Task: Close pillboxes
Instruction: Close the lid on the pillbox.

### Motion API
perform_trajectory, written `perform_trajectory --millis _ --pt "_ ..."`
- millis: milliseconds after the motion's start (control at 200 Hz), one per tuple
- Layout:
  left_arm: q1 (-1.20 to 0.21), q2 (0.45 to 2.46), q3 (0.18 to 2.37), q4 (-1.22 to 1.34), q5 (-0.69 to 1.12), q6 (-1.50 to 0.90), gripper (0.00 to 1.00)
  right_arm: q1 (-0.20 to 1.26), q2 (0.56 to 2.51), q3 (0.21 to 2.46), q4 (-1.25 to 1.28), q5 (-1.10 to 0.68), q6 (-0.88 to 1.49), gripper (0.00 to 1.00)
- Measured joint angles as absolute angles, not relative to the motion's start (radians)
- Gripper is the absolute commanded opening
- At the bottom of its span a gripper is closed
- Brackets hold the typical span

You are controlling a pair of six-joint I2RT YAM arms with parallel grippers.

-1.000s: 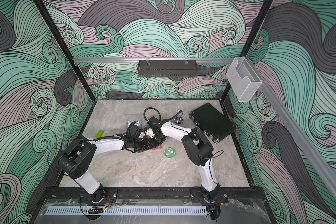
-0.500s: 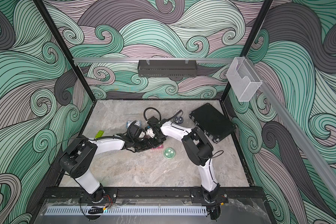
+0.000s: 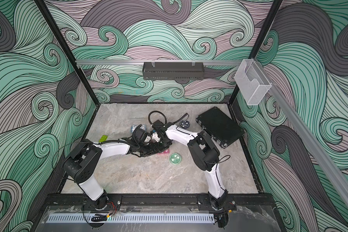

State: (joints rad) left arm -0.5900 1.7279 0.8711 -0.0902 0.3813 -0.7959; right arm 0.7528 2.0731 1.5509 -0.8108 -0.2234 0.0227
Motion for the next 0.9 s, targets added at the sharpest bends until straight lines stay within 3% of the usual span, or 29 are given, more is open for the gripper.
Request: perform_trajectory --millis 901 --pt "-0.576 1.794 0.898 -0.006 0.451 -0.817 0.06 0.744 2.109 1.607 -0.876 -0.148 0.057 0.23"
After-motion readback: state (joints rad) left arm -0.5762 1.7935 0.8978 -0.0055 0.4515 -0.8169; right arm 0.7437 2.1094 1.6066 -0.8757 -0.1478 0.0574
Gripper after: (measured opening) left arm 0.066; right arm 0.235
